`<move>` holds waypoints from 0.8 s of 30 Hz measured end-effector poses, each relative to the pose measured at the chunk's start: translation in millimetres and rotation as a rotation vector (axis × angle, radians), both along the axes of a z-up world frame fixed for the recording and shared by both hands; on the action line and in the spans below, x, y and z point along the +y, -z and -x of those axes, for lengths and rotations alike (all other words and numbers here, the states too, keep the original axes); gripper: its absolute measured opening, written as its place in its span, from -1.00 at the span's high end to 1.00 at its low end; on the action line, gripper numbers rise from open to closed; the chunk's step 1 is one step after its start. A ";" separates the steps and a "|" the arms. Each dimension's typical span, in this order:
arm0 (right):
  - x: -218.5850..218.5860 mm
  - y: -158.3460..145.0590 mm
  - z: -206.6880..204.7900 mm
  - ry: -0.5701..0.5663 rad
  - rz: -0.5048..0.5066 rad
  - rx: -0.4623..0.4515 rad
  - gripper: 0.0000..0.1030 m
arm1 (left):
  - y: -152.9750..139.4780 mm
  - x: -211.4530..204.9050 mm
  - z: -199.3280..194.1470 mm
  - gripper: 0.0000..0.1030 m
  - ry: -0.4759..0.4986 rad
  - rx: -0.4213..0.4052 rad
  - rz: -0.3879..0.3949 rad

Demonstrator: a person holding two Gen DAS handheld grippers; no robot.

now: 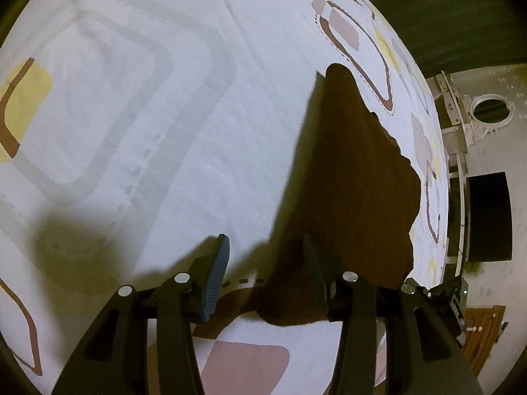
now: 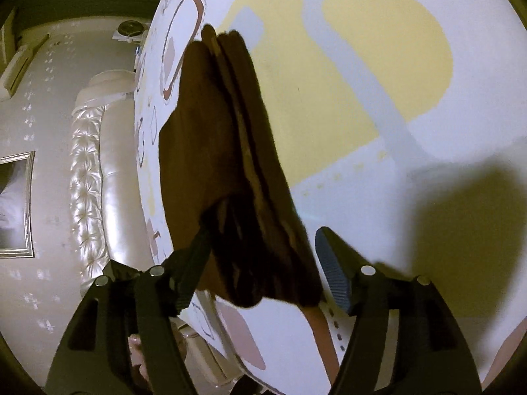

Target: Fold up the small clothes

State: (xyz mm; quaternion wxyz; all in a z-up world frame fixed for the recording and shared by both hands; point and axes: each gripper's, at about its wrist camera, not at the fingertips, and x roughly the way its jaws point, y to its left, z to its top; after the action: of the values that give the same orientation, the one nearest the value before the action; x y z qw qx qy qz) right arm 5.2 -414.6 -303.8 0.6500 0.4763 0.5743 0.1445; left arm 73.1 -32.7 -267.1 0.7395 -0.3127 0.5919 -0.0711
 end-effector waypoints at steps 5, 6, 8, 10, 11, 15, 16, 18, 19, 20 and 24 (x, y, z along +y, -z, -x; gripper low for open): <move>7.1 2.4 3.2 -0.006 -0.022 -0.003 -0.41 | -0.2 0.2 1.9 -0.02 0.021 -0.001 0.040; 9.2 2.0 2.1 -0.008 -0.024 -0.005 -0.43 | -0.2 -0.5 3.0 -0.03 0.025 -0.003 0.052; 13.3 2.1 0.7 -0.019 -0.035 -0.013 -0.48 | 0.0 -2.3 3.9 -0.03 0.038 -0.010 0.091; 15.8 2.7 -0.7 -0.031 -0.038 -0.020 -0.50 | 2.4 -5.9 3.7 -0.10 0.062 -0.006 0.143; 18.0 3.4 -1.5 -0.038 -0.044 -0.027 -0.51 | 4.8 -8.1 3.2 -0.13 0.074 0.003 0.173; 21.2 5.2 -1.8 -0.052 -0.072 -0.047 -0.51 | 16.2 -19.1 0.8 -0.17 0.118 0.028 0.221; 22.0 6.1 -2.0 -0.056 -0.083 -0.051 -0.51 | 18.5 -21.2 -0.2 -0.18 0.125 0.032 0.214; 22.7 8.1 -3.4 -0.062 -0.103 -0.056 -0.51 | 22.3 -22.6 -2.9 -0.20 0.118 0.033 0.230; 23.6 8.9 -5.1 -0.067 -0.115 -0.060 -0.51 | 23.7 -22.0 -4.5 -0.24 0.106 0.035 0.249; 24.3 9.2 -6.0 -0.069 -0.125 -0.062 -0.51 | 25.7 -20.9 -7.0 -0.25 0.087 0.041 0.274; 27.6 11.3 -11.5 -0.086 -0.161 -0.077 -0.42 | 29.5 -13.7 -12.3 -0.25 0.034 0.054 0.352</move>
State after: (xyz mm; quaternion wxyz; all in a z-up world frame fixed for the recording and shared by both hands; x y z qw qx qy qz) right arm 16.8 -387.0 -315.1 0.6242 0.4962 0.5554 0.2360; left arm 85.4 -46.5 -296.6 0.6556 -0.4292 0.5953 -0.1777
